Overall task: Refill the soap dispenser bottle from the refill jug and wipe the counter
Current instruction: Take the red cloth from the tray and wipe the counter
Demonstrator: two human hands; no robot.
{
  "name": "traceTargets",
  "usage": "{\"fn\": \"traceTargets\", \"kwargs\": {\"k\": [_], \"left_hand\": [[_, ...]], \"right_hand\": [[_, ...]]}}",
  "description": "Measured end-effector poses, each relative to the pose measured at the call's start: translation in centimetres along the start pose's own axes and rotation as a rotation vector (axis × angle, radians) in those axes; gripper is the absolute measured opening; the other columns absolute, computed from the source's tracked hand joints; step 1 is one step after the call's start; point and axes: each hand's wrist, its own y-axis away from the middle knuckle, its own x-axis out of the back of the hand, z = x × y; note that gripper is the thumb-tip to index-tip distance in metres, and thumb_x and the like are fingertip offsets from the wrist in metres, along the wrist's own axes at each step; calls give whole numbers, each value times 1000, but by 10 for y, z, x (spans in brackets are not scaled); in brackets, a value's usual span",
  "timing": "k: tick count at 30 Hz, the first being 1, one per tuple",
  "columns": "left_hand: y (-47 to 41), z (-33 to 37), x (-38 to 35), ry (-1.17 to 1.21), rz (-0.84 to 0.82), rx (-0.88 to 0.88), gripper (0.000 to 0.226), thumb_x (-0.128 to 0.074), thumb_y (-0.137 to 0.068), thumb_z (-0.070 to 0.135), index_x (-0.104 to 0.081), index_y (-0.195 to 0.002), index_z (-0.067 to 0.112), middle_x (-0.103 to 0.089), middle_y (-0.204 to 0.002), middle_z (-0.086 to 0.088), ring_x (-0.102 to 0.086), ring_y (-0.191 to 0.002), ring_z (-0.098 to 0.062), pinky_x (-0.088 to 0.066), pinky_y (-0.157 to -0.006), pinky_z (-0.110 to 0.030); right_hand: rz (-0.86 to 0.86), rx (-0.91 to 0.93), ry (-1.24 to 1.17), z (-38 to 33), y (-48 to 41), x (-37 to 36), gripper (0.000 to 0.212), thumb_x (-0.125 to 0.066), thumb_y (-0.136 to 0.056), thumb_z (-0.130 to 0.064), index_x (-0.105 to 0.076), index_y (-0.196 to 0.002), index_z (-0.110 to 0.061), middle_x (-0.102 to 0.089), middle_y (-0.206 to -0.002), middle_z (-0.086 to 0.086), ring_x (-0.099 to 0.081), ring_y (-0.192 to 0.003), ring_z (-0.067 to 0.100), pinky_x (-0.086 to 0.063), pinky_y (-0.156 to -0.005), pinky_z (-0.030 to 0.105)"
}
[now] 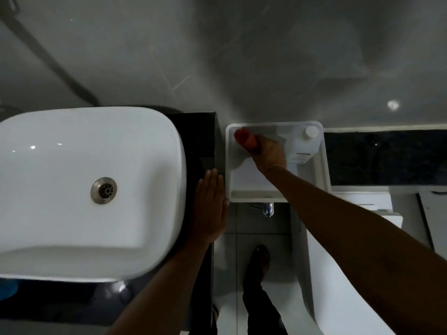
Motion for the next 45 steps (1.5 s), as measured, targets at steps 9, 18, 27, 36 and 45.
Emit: {"fn": "traceTargets", "kwargs": {"k": [9,18,27,36,45], "left_hand": [[125,16,39,94,-148,-216,58,-30,-105,35,-32,-153,3,-27,-163,-15,-18,-154,-29,-14,-126,-41],[263,-136,99,54,-130,-48,53,-35,-101,35,-62,-134,3,-60,-143,-12,-56,-134,-29,-20,-118,-25],[311,-279,112,-41,-114,269,78,-10,-100,49,-45,-145,-5,-43,-154,-22,-39,-145,-39,-20,-123,-45],[305,-310,95,68,-96,212,80,-4,-102,53,-33,-151,-4,-32,-160,-23,-29,-149,-38,-20,-123,-49],[317,-320,88,44,-60,185,75,-12,-102,49,-29,-153,-3,-29,-161,-22,-26,-151,-36,-18,-124,-47]], "right_hand": [[170,-112,-430,-9,204,36,36,-66,-91,-17,-60,-126,-18,-69,-110,-8,-65,-107,14,-46,-78,12],[63,59,-444,-75,380,-68,63,-56,-87,3,-53,-138,-35,-64,-131,-13,-61,-121,9,-48,-100,31],[223,-41,390,-98,405,-159,75,-65,-73,3,-42,-145,-1,-38,-151,28,-31,-141,49,-30,-113,61],[1,331,568,-105,445,-212,82,-63,-75,-19,-34,-152,-18,-25,-161,15,-17,-148,43,-32,-111,61],[167,-122,404,-147,378,-203,83,-55,-87,-12,-11,-157,-18,-2,-164,20,5,-148,49,-8,-120,64]]}}
